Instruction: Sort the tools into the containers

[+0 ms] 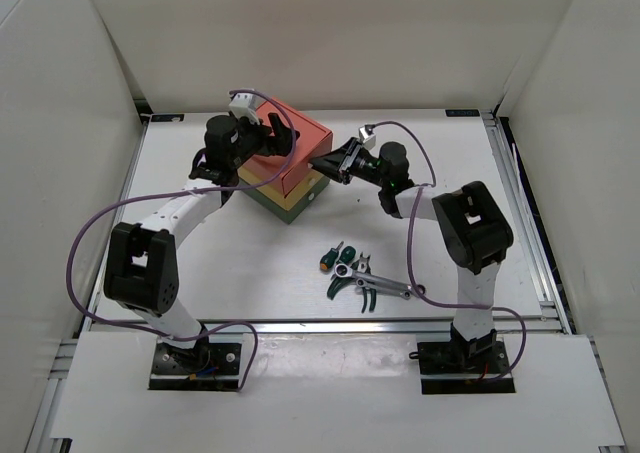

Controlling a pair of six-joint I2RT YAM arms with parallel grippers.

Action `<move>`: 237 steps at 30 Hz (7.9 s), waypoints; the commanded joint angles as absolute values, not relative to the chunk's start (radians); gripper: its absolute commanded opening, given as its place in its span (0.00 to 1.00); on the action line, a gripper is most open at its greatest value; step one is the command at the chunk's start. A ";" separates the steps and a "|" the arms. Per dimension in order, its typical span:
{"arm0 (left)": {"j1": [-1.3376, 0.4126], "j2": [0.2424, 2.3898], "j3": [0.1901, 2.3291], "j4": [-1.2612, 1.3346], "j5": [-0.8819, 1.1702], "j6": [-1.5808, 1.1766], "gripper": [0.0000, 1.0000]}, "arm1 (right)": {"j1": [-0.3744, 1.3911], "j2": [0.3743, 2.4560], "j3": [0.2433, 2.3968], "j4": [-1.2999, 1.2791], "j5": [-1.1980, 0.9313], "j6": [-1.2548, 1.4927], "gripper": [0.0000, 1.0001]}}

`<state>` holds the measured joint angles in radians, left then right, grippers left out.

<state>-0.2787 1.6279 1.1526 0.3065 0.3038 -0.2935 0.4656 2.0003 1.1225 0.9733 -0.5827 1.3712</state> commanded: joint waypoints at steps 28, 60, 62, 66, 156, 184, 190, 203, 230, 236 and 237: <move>-0.259 1.654 1.094 0.112 0.298 -0.359 0.99 | 0.337 1.626 0.749 0.856 -0.626 1.264 0.00; -0.252 1.583 1.034 0.086 0.276 -0.328 0.99 | 0.442 1.056 0.707 -0.282 -0.130 0.252 0.47; -0.252 1.577 1.032 0.080 0.276 -0.322 0.99 | 0.509 0.994 0.648 -0.276 -0.126 0.212 0.47; -0.252 1.559 1.035 0.063 0.270 -0.316 0.99 | 0.656 0.939 0.591 -0.301 -0.071 0.099 0.52; -0.253 1.473 0.976 0.054 0.295 -0.325 0.99 | 1.019 1.338 0.802 -0.399 0.160 -0.005 0.00; -0.268 1.491 0.996 0.055 0.301 -0.339 0.99 | 1.012 1.049 0.974 -0.341 0.302 0.018 0.00; -0.270 1.494 1.002 0.057 0.298 -0.339 0.99 | 1.012 1.104 1.118 -0.325 0.288 -0.029 0.00; -0.278 1.497 1.000 0.064 0.304 -0.345 0.99 | 0.914 1.295 1.469 -0.276 0.111 0.036 0.00; -0.273 1.525 1.009 0.106 0.295 -0.364 0.99 | 0.647 1.614 1.690 -0.302 -0.144 0.457 0.00; -0.265 1.534 1.022 0.098 0.295 -0.364 0.99 | 0.620 1.654 1.713 -0.325 -0.178 0.479 0.15; -0.265 1.534 1.025 0.097 0.295 -0.364 0.99 | 0.620 1.657 1.715 -0.331 -0.182 0.485 0.16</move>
